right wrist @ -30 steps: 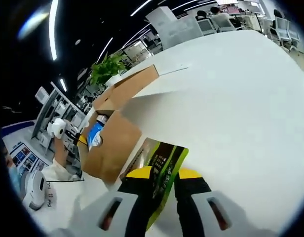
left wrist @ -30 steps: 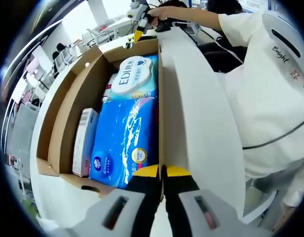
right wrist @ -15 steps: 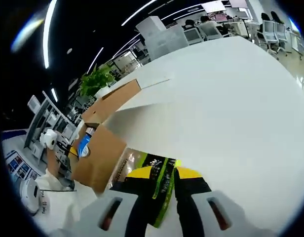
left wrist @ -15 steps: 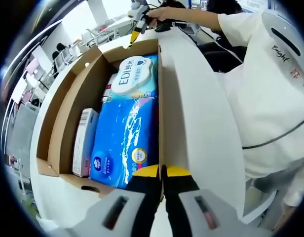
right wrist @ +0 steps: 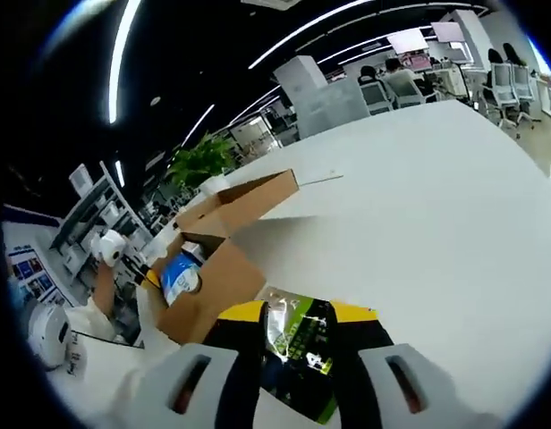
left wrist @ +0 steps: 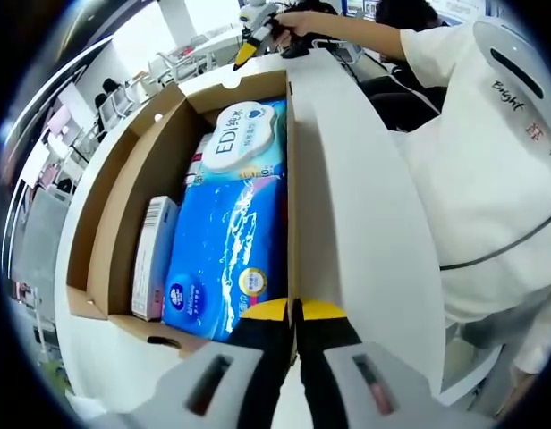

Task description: Operate the shoe box by opening the lid, removing the specified soft item, and placing it in the target area until the item is outside and the box remains undamaged.

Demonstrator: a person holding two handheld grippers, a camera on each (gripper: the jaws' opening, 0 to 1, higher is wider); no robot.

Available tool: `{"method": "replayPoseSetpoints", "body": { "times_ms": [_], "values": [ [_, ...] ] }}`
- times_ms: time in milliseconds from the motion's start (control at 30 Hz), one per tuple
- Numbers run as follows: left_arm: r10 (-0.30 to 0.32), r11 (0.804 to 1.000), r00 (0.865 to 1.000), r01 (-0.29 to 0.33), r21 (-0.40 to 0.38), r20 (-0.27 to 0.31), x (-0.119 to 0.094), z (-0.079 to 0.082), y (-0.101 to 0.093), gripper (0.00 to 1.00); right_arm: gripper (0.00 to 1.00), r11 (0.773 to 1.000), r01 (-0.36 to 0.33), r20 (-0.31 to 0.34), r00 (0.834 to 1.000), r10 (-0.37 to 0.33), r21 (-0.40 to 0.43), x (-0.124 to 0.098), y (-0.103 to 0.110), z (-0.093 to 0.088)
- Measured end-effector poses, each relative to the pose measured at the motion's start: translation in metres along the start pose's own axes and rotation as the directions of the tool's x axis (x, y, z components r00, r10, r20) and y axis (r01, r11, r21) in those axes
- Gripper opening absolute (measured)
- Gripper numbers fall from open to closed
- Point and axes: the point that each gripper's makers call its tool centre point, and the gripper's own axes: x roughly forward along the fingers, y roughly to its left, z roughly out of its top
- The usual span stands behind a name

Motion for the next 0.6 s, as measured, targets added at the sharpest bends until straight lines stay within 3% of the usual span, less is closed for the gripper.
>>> {"method": "replayPoseSetpoints", "body": {
  "times_ms": [100, 200, 333, 533, 600],
  "values": [
    [-0.001, 1.000, 1.000, 0.001, 0.002, -0.001, 0.000, 0.000, 0.000, 0.02, 0.35, 0.987, 0.080, 0.037, 0.996, -0.076, -0.136, 0.002, 0.001, 0.004],
    [0.000, 1.000, 1.000, 0.000, 0.000, -0.001, 0.000, 0.000, 0.000, 0.02, 0.48, 0.963, 0.163, 0.101, 0.984, -0.144, -0.212, 0.005, 0.003, 0.013],
    [0.004, 1.000, 1.000, -0.004, 0.003, 0.002, 0.000, 0.000, 0.000, 0.02, 0.51, 0.939, 0.238, 0.163, 0.966, -0.202, -0.249, 0.001, -0.001, 0.020],
    [0.003, 1.000, 1.000, -0.003, 0.001, 0.004, 0.000, 0.000, 0.000, 0.02, 0.60, 0.938, 0.249, 0.183, 0.961, -0.208, -0.240, -0.003, 0.004, 0.017],
    [0.003, 1.000, 1.000, -0.003, 0.002, 0.003, 0.000, 0.000, 0.000, 0.02, 0.57, 0.930, 0.268, 0.206, 0.954, -0.219, -0.253, -0.004, 0.007, 0.016]
  ]
}}
